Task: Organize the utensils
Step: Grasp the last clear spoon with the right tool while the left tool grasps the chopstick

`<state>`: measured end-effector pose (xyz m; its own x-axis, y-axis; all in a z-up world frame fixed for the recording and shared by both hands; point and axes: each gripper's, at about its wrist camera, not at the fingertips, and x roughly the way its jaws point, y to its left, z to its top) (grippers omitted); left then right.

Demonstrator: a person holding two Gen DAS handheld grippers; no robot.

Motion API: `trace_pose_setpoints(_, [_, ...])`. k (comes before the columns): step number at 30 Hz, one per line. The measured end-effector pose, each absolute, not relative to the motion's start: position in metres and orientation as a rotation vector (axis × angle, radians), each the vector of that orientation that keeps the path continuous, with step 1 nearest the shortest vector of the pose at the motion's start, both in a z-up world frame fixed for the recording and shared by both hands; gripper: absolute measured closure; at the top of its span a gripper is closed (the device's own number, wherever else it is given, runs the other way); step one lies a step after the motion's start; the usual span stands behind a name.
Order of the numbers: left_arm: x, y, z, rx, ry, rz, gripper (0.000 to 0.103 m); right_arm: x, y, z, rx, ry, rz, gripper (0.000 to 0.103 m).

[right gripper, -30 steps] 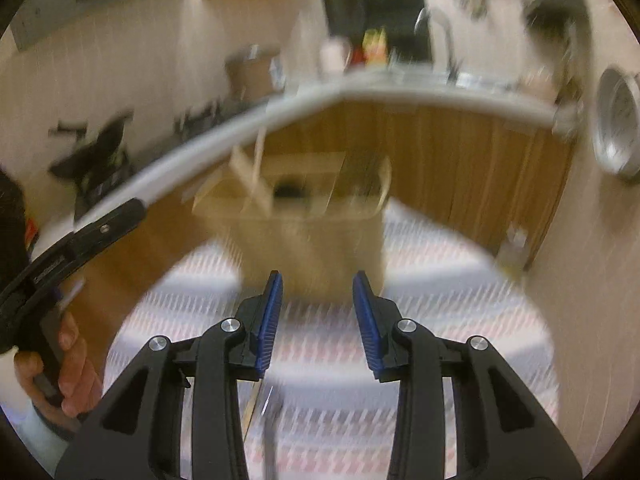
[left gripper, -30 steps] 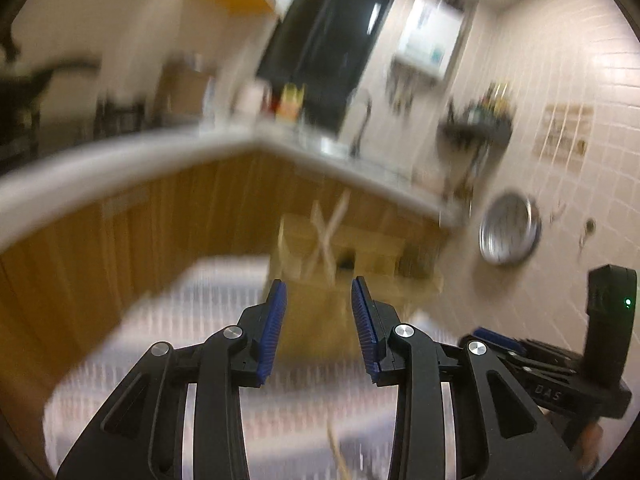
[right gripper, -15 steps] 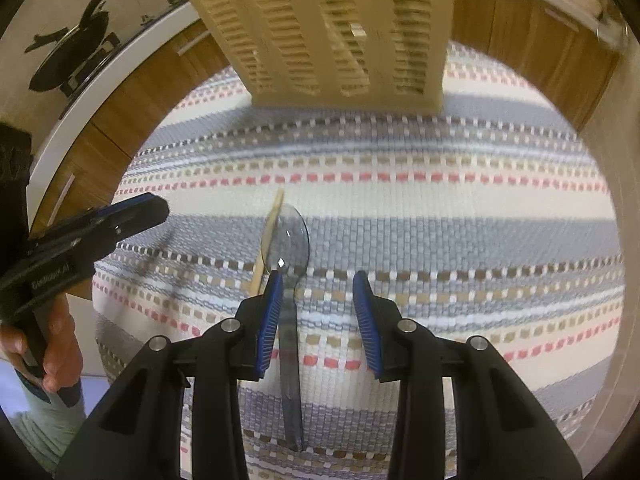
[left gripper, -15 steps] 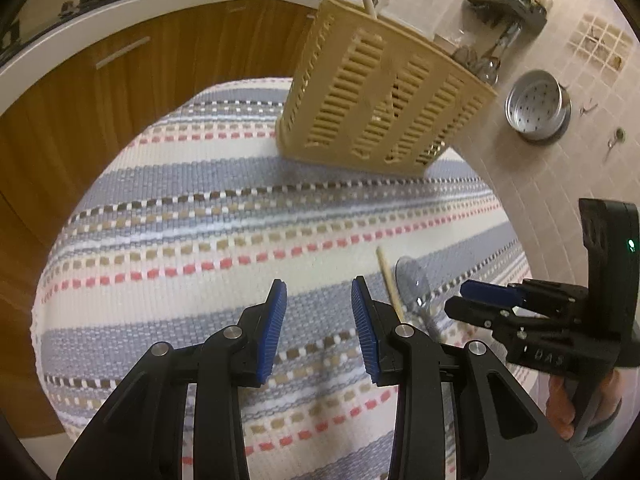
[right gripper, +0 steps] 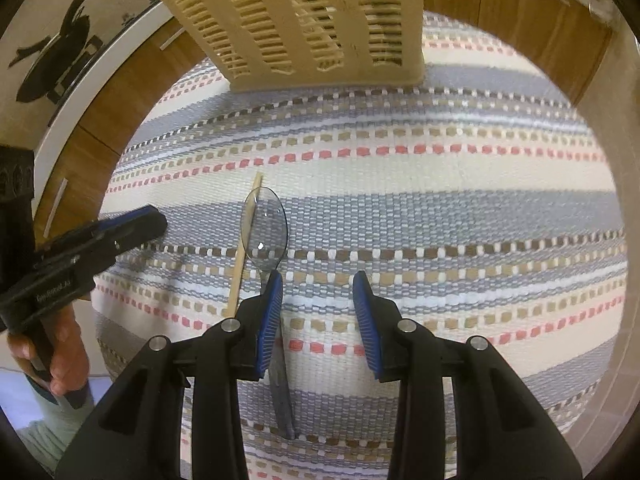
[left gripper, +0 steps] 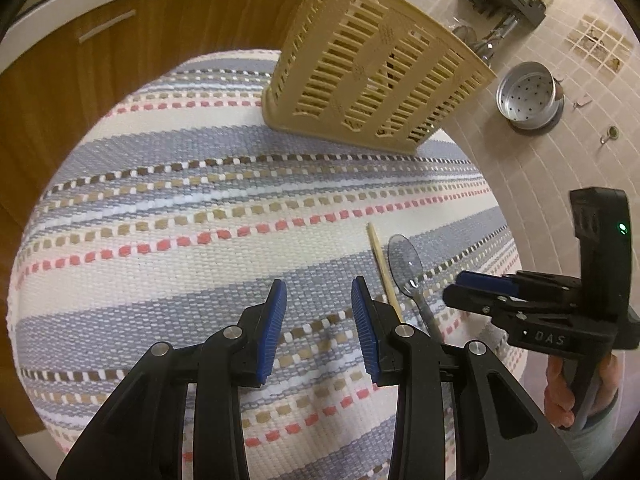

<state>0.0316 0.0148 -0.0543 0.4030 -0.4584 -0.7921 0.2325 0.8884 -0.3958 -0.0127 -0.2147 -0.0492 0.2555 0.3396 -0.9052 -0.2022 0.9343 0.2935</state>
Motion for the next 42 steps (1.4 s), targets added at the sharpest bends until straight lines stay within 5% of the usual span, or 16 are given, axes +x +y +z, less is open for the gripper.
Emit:
trace_pose_setpoints(11, [0.037, 0.005, -0.056, -0.268, 1.114, -0.508, 0.070, -0.006, -0.178, -0.054, 0.049, 1.260, 0.384, 0.070])
trace_pose_setpoints(15, [0.040, -0.004, -0.058, -0.257, 1.131, -0.516, 0.070, -0.009, -0.163, -0.054, -0.077, 1.240, 0.351, 0.091])
trace_pose_setpoints(29, [0.043, -0.109, -0.064, 0.062, 1.106, -0.419, 0.070, -0.013, -0.251, -0.059, 0.095, 1.279, 0.216, 0.092])
trace_pose_setpoints(36, [0.036, -0.127, -0.066, 0.239, 1.063, -0.340, 0.097, -0.002, -0.216, -0.065, -0.057, 1.298, 0.204, 0.091])
trace_pose_setpoints(42, [0.041, -0.098, -0.064, 0.063, 1.078, -0.435, 0.100, -0.006, -0.204, -0.066, -0.066, 1.283, 0.208, 0.100])
